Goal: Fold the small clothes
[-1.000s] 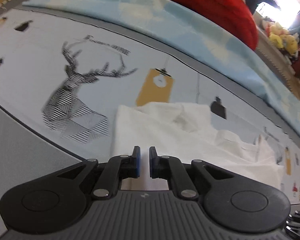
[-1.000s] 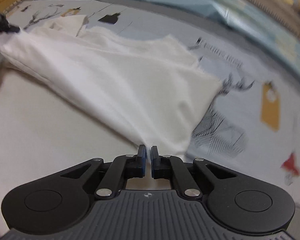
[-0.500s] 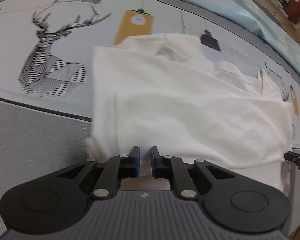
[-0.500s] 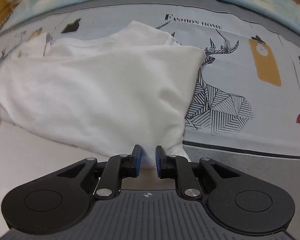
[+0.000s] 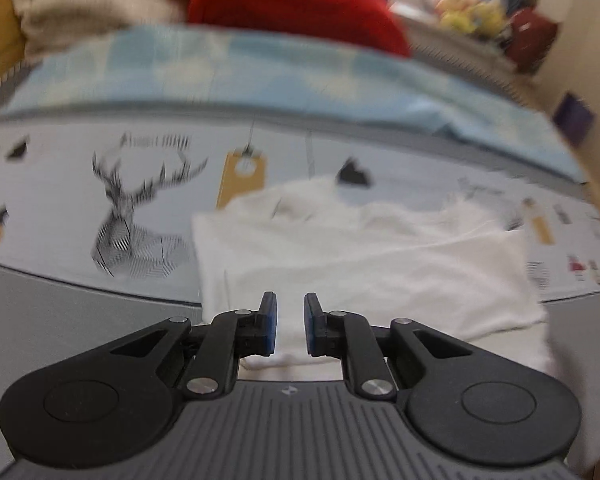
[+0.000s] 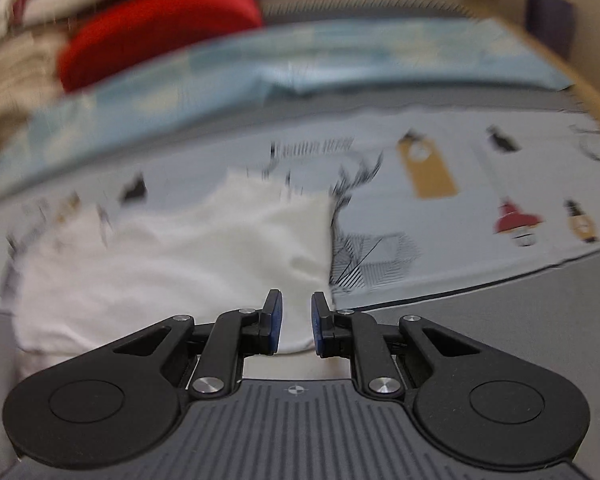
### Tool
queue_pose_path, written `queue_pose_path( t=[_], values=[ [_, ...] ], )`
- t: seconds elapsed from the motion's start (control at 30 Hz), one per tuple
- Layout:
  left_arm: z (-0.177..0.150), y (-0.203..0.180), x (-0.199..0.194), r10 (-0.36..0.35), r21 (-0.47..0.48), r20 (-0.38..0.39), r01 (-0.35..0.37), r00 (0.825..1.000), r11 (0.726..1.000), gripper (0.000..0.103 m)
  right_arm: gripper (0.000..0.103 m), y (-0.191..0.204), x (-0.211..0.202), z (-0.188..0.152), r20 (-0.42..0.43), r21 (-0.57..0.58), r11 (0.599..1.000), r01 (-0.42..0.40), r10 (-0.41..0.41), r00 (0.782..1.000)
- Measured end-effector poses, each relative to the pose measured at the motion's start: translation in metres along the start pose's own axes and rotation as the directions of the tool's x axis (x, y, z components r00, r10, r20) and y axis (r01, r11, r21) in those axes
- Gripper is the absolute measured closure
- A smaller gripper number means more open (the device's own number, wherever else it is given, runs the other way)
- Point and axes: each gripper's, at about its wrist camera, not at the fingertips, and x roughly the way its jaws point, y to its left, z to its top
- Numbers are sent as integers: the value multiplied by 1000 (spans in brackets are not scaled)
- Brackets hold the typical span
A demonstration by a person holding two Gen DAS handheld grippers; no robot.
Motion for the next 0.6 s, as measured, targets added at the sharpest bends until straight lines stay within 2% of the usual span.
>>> queue_pose_path(
  t=[0.03,0.07,0.1,0.13,0.27,0.33,0.37,0.4,0.43,0.47,0.5,0.53,0.6],
  values=[
    [-6,-3,-20,-6,13,25,5,1000,1000,86,87,-3,-22,-6,28,7,1000,-8,8,1000],
    [-13,-4,-36,-16,21,42,15,999,1000,80,86,-6,-40,-11,50,11,1000,-14,13,999],
    [-23,-5,-52,-31,22,57,30,998,999,68,84,-10,-60,-20,74,18,1000,-19,18,997],
    [-37,-4,-68,-51,15,72,50,996,999,64,82,-15,-78,-32,90,25,999,-31,28,996],
    [-102,-1,-100,-105,7,70,105,992,994,63,74,-33,-120,-89,126,49,997,-60,54,991],
    [-142,6,-97,-115,-11,35,115,993,993,72,74,-44,-121,-122,112,81,995,-54,45,993],
    [-161,11,-89,-119,-28,13,119,993,992,83,74,-50,-120,-140,89,106,993,-48,39,995],
    [-181,17,-80,-109,-80,-42,106,993,991,93,74,-56,-114,-156,54,124,991,-39,33,998],
    [-193,23,-72,-115,-154,-110,97,987,983,94,74,-59,-109,-167,13,133,991,-15,13,1000],
    [-200,27,-68,-145,-190,-122,121,982,974,94,74,-61,-106,-174,0,134,991,-8,8,1000],
    [-205,27,-65,-164,-193,-137,136,977,972,93,74,-63,-104,-179,0,135,991,-20,20,1000],
    [-209,25,-61,-153,-166,-158,127,975,978,93,74,-63,-100,-185,-12,133,991,-28,30,999],
    [-214,25,-56,-86,-123,-190,63,978,990,93,74,-66,-86,-198,-58,130,991,7,0,998]
  ],
)
